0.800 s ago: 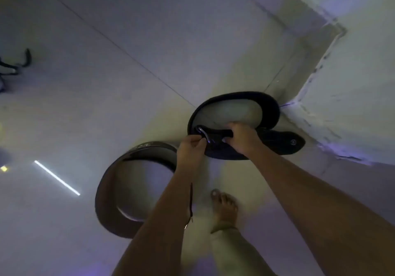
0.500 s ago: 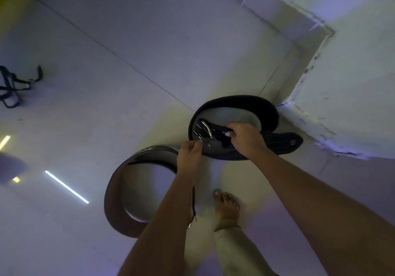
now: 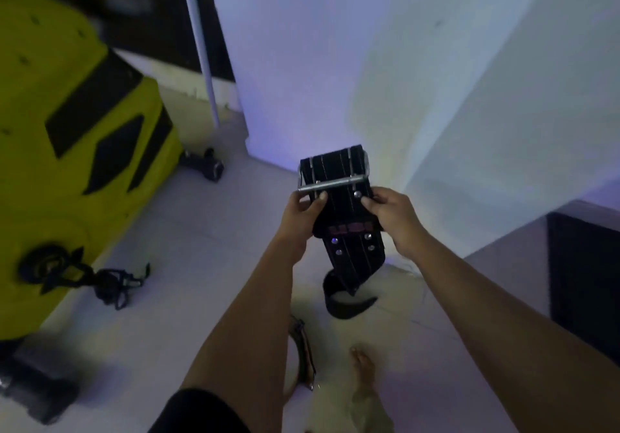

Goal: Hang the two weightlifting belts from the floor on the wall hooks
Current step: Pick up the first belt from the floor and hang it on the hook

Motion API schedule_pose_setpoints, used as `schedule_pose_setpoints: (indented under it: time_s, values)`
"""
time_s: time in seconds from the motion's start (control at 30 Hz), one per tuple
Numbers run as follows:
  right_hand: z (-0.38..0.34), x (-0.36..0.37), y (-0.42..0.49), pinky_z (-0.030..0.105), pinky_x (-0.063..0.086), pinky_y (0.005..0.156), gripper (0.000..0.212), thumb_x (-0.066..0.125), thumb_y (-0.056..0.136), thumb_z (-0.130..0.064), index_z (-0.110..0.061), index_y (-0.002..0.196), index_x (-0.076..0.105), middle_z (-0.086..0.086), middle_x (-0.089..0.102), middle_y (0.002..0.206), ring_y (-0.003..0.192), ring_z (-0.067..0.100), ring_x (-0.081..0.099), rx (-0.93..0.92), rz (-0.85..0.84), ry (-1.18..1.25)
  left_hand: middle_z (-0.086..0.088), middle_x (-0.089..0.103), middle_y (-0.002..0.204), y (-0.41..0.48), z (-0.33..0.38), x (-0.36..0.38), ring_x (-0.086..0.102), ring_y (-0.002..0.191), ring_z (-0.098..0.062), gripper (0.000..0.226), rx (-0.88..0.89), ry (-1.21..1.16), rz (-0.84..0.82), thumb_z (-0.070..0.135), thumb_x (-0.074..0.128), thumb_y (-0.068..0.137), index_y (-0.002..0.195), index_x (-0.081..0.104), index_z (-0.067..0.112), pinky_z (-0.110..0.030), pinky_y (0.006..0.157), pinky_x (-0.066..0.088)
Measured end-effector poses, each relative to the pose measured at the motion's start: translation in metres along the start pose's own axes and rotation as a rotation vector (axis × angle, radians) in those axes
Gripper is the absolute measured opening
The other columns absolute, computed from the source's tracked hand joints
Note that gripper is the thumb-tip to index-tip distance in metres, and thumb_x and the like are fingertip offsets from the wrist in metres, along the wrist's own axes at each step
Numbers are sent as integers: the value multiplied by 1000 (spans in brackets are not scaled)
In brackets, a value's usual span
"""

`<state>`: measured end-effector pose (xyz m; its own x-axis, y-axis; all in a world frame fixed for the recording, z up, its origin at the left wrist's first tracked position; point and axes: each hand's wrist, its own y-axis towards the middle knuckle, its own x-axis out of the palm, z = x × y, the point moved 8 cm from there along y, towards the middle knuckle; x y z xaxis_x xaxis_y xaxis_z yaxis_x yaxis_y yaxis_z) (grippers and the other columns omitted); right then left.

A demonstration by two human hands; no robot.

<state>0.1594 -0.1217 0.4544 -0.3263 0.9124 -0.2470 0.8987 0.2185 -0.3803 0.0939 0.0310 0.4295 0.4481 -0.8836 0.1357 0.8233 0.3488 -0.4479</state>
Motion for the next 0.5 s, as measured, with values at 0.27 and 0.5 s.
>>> schedule_pose_setpoints:
  time_s: [0.27, 0.5]
  values:
    - [-192, -114, -140, 46, 48, 97, 19, 57, 90, -10, -15, 105, 66, 10, 66, 99, 96, 27, 62, -246, 142, 166, -5, 57, 82, -133, 205, 87, 59, 68, -18, 7, 349, -80, -201, 13, 49, 95, 99, 51, 18, -27, 50, 51]
    - [-303, -202, -239, 38, 53, 76, 24, 47, 91, -2, -19, 103, 60, 6, 66, 92, 88, 25, 63, -433, 234, 376, -2, 54, 87, -237, 339, 169, 58, 73, -15, 7, 639, -73, -320, 15, 51, 95, 100, 51, 20, -21, 49, 51]
